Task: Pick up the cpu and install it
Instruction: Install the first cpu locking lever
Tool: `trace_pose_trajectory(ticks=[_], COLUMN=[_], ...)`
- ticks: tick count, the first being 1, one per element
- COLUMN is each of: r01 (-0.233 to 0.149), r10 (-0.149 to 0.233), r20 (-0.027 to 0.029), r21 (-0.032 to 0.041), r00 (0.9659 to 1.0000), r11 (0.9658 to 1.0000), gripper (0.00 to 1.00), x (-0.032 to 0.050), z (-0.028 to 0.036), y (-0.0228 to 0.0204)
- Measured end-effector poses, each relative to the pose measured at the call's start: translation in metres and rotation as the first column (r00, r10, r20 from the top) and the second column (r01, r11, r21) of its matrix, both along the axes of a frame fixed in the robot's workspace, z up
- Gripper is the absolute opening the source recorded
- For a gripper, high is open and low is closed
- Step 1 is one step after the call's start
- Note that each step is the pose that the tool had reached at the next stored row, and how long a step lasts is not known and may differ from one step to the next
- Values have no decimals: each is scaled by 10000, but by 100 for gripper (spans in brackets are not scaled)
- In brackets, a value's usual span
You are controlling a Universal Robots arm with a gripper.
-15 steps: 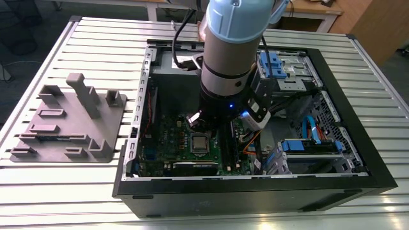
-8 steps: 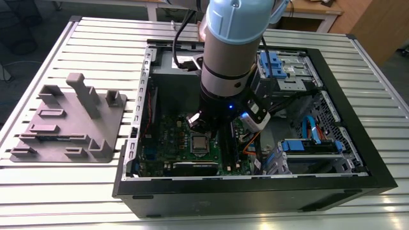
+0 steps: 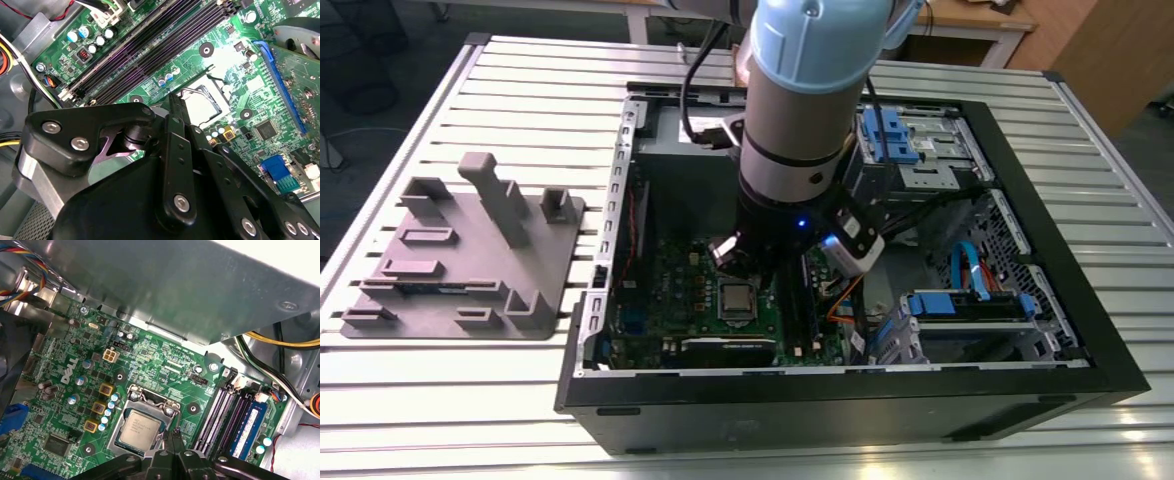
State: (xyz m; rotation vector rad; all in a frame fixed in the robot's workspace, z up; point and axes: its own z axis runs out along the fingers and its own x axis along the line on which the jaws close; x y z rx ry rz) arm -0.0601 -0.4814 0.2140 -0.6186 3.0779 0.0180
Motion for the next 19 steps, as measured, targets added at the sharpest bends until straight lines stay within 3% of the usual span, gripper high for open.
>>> trace_pose_trajectory(ticks=[9,19], r01=[78,92], r10=[-78,-92], r20=[0,-1], r21=[-60,-79], r00=[10000,10000], r11=[10000,9999], gripper=[11,11], x=[1,2], z=[-24,-142], y=[-85,-99])
